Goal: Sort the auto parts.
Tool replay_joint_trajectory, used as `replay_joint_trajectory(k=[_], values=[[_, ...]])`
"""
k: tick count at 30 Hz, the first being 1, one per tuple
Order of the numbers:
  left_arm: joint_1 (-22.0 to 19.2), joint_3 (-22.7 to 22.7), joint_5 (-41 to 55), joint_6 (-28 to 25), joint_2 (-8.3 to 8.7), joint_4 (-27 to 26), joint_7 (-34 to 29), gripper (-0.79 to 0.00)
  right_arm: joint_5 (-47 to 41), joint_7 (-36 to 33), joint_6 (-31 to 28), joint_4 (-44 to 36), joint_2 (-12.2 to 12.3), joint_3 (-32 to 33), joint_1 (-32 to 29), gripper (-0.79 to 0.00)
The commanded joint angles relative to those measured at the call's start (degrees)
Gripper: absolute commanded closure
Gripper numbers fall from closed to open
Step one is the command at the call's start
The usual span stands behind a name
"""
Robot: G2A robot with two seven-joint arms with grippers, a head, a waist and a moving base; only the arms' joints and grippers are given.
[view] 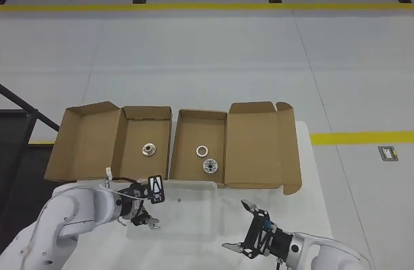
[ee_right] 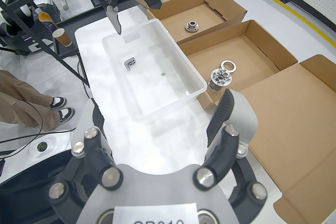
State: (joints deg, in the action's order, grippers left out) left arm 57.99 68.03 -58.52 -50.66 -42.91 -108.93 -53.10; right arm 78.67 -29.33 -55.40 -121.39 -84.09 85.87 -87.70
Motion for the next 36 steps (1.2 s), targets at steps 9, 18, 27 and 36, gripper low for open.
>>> replay_joint_trajectory(k=[9,18,27,36], values=[[-3.05,-8.33,-10.97,-1.6,-0.01,2.25,1.08,-0.585,0.0,0.0,0.0,0.0,0.0,0.0,0.0,-0.785],[-8.41,-16.69,-15.22,-3.52,-0.42,7.79,2.98,-0.523,0.0,0.0,0.0,0.0,0.0,0.0,0.0,-0.785],[-13.67,-26.07,-22.68,-7.34,1.07,10.57,6.81,-0.542,0.0,0.0,0.0,0.0,0.0,0.0,0.0,-0.785],[-17.58,-31.4,-22.85,-7.34,1.67,10.5,6.81,-0.785,0.0,0.0,0.0,0.0,0.0,0.0,0.0,-0.785]])
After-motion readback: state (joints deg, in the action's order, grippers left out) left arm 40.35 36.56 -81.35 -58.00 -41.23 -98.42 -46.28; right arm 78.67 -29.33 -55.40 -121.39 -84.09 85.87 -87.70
